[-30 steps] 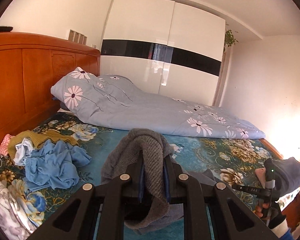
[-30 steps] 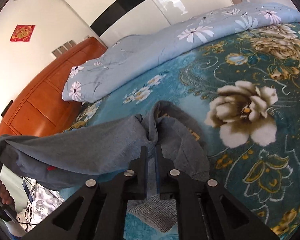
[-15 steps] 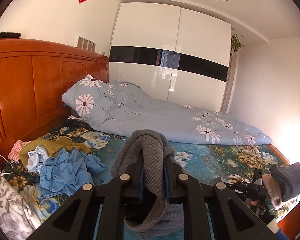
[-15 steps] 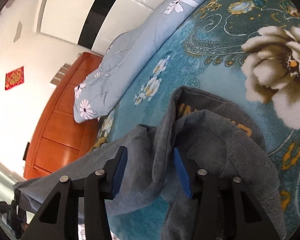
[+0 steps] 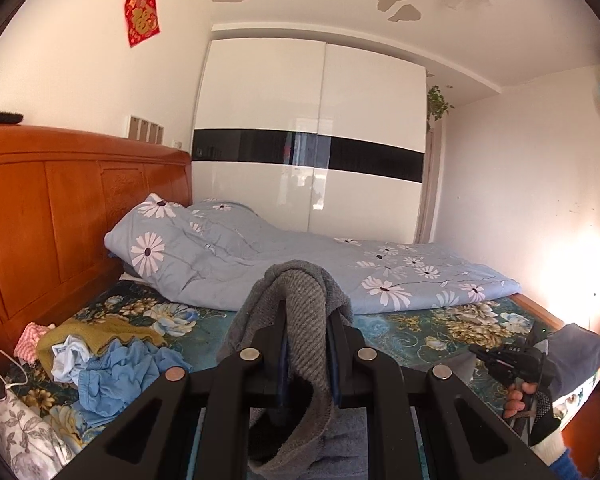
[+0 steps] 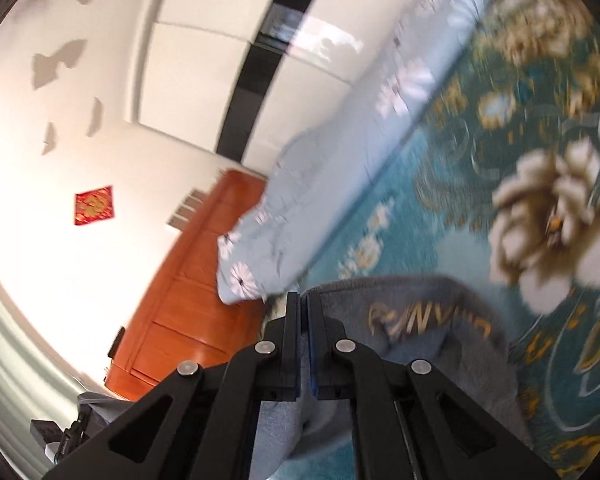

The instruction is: Fold clothes

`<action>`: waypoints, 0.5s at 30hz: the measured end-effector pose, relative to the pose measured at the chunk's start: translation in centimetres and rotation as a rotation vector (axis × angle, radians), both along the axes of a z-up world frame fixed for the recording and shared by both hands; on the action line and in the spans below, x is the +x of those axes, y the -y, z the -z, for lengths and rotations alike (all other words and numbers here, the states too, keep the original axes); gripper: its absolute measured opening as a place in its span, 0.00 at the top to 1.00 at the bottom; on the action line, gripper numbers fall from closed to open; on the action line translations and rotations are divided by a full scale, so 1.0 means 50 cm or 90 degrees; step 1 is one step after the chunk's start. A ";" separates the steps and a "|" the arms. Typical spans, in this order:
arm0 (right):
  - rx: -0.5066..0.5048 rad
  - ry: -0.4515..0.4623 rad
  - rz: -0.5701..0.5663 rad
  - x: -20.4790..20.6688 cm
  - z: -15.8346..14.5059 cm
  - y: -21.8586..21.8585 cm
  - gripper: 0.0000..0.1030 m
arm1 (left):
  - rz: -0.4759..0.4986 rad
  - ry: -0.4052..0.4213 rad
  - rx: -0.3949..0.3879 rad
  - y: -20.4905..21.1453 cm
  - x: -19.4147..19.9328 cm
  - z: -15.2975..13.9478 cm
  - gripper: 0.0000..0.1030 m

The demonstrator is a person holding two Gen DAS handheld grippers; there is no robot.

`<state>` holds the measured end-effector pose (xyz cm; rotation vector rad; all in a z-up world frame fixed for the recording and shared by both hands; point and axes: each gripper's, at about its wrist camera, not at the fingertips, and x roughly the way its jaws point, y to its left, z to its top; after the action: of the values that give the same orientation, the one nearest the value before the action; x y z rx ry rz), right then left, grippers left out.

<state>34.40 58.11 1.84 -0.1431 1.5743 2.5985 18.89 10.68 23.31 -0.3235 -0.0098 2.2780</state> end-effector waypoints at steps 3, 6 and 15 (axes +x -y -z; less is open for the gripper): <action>0.064 -0.051 0.051 0.091 -0.094 -0.014 0.97 | 0.048 -0.026 0.026 0.000 0.032 -0.035 0.83; 0.133 -0.082 0.110 0.174 -0.182 -0.019 0.97 | 0.071 -0.031 0.037 0.002 0.035 -0.049 0.80; 0.198 0.017 0.166 0.101 -0.187 -0.077 0.97 | 0.070 0.187 -0.100 -0.135 -0.174 0.214 0.80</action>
<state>39.44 61.97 11.17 0.0504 1.0767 2.5762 10.19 17.43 12.62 -0.7207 0.0354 2.1088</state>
